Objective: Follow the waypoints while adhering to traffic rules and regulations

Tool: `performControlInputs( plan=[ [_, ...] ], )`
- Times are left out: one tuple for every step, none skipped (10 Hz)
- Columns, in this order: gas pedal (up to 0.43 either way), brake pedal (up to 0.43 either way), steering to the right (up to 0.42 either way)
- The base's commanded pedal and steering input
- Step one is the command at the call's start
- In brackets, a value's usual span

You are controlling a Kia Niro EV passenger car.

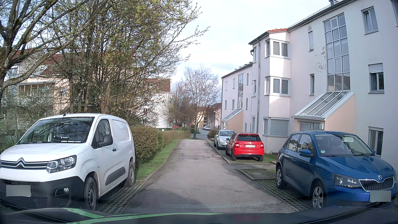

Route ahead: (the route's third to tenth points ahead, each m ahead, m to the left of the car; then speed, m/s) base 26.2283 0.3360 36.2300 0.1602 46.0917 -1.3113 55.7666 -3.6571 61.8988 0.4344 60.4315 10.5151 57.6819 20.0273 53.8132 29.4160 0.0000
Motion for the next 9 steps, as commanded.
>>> performControlInputs(
  plan=[
    [0.000,0.598,0.009],
    [0.000,0.549,0.009],
    [0.000,0.494,0.009],
    [0.000,0.433,0.009],
    [0.000,0.348,0.009],
    [0.000,0.293,0.009],
    [0.000,0.262,0.009],
    [0.000,0.226,0.009],
    [0.000,0.207,0.009]
  ],
)
